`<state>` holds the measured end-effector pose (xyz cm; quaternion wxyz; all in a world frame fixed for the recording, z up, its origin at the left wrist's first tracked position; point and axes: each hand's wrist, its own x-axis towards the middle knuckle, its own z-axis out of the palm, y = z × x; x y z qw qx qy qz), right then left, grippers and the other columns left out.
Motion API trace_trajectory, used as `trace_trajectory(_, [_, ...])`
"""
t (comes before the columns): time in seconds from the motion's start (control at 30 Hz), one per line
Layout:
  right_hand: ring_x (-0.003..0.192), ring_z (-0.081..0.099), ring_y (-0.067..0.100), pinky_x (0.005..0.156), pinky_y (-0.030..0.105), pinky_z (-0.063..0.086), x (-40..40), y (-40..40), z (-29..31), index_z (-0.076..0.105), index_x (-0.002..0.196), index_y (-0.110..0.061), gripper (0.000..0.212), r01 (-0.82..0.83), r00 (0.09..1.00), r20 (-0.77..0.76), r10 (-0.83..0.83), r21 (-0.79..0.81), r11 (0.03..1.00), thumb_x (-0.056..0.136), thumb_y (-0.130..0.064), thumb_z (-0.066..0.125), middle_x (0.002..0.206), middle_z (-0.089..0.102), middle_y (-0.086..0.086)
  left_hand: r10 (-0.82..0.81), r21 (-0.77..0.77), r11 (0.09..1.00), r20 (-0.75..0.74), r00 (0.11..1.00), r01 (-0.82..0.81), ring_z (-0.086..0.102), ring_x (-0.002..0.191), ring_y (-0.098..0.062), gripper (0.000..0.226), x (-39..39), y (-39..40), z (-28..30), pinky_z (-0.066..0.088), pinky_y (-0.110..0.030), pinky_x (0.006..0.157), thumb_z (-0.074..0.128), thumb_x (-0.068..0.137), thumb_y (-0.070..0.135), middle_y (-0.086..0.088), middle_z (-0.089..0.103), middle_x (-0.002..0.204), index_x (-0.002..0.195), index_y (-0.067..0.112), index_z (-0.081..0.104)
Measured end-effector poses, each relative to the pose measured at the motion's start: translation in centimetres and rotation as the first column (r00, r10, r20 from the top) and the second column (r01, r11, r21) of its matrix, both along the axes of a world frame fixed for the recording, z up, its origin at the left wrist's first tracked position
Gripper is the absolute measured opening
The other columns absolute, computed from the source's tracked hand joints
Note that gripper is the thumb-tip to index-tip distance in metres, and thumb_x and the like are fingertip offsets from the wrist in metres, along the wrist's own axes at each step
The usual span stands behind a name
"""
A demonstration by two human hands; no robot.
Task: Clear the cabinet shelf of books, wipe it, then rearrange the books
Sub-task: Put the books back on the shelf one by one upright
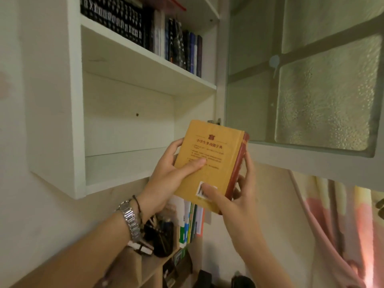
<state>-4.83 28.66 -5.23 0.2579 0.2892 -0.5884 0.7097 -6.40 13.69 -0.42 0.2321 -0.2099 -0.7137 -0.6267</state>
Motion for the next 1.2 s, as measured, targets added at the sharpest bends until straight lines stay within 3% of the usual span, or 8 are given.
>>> trace_trajectory(0.17, [0.115, 0.059, 0.009, 0.086, 0.028, 0.056, -3.2, -1.2, 3.4, 0.020, 0.142, -0.049, 0.099, -0.016, 0.993, -0.114, 0.009, -0.057, 0.998, 0.077, 0.002, 0.074, 0.137, 0.049, -0.008, -0.020, -0.218, 0.976, -0.094, 0.995, -0.001, 0.066, 0.093, 0.001, 0.057, -2.3, -1.3, 5.2, 0.056, -0.021, 0.073, 0.067, 0.083, 0.033, 0.016, 0.065, 0.110, 0.128, 0.045, 0.034])
trace_trajectory(0.4, [0.125, 0.050, 0.009, 0.098, 0.042, 0.051, -8.9, -4.4, 4.7, 0.015, 0.148, -0.042, 0.103, -0.019, 0.989, -0.146, 0.013, -0.038, 0.999, 0.077, 0.004, 0.073, 0.144, 0.040, -0.011, 0.026, -0.263, 0.964, -0.055, 0.998, -0.039, 0.059, 0.094, 0.004, 0.067, -7.2, -3.6, 8.4, 0.048, -0.016, 0.068, 0.066, 0.084, 0.031, 0.022, 0.055, 0.108, 0.138, 0.039, 0.028])
trace_trajectory(0.63, [0.131, 0.041, 0.016, 0.101, 0.048, 0.047, -14.2, -6.8, 5.1, 0.014, 0.146, -0.049, 0.105, 0.017, 0.990, -0.137, -0.012, 0.033, 0.999, 0.072, -0.004, 0.073, 0.141, 0.035, -0.008, 0.115, -0.301, 0.948, 0.025, 0.993, -0.102, 0.057, 0.108, -0.009, 0.068, -12.0, -6.7, 8.5, 0.048, -0.034, 0.091, 0.068, 0.082, 0.034, 0.013, 0.055, 0.119, 0.137, 0.036, 0.029])
trace_trajectory(0.77, [0.128, 0.043, 0.009, 0.100, 0.036, 0.049, -16.7, -7.4, 4.6, 0.012, 0.148, -0.046, 0.108, 0.037, 0.991, -0.134, -0.023, 0.107, 0.994, 0.075, 0.007, 0.071, 0.139, 0.035, -0.007, 0.179, -0.362, 0.922, 0.082, 0.980, -0.138, 0.056, 0.114, -0.017, 0.073, -14.0, -8.0, 8.4, 0.052, -0.039, 0.089, 0.069, 0.082, 0.035, 0.008, 0.050, 0.124, 0.140, 0.033, 0.025])
trace_trajectory(0.97, [0.112, 0.035, -0.024, 0.084, -0.003, 0.037, -19.3, -8.3, 4.1, 0.006, 0.151, -0.035, 0.101, 0.103, 0.984, -0.161, -0.070, 0.207, 0.973, 0.082, 0.006, 0.066, 0.130, 0.033, -0.007, 0.261, -0.376, 0.899, 0.050, 0.964, -0.224, 0.056, 0.110, -0.018, 0.075, -16.4, -9.2, 7.1, 0.053, -0.029, 0.077, 0.068, 0.083, 0.038, 0.003, 0.049, 0.123, 0.141, 0.034, 0.020])
trace_trajectory(1.03, [0.110, 0.036, -0.019, 0.092, 0.004, 0.038, -20.1, -8.7, 4.3, 0.003, 0.151, -0.036, 0.101, 0.163, 0.979, -0.163, -0.123, 0.259, 0.952, 0.083, 0.000, 0.067, 0.127, 0.033, -0.004, 0.336, -0.374, 0.871, -0.015, 0.942, -0.317, 0.057, 0.111, -0.021, 0.080, -17.2, -9.3, 6.7, 0.052, -0.036, 0.088, 0.067, 0.083, 0.041, -0.001, 0.050, 0.128, 0.144, 0.035, 0.018])
trace_trajectory(1.13, [0.112, 0.038, 0.012, 0.100, 0.035, 0.039, -21.3, -9.3, 4.6, -0.003, 0.150, -0.038, 0.106, 0.350, 0.935, -0.186, -0.301, 0.368, 0.861, 0.080, -0.012, 0.072, 0.127, 0.040, 0.003, 0.426, -0.398, 0.808, -0.114, 0.898, -0.434, 0.056, 0.115, -0.023, 0.086, -18.1, -9.2, 5.7, 0.046, -0.045, 0.099, 0.067, 0.083, 0.042, -0.003, 0.044, 0.140, 0.148, 0.035, 0.011])
trace_trajectory(1.2, [0.115, 0.038, 0.021, 0.098, 0.039, 0.039, -22.4, -9.6, 5.0, -0.004, 0.151, -0.034, 0.108, 0.419, 0.908, -0.199, -0.369, 0.427, 0.801, 0.078, -0.019, 0.075, 0.128, 0.044, 0.006, 0.499, -0.479, 0.709, -0.177, 0.848, -0.517, 0.053, 0.119, -0.021, 0.090, -18.6, -9.3, 5.1, 0.046, -0.046, 0.098, 0.068, 0.082, 0.045, -0.001, 0.036, 0.146, 0.149, 0.036, 0.009])
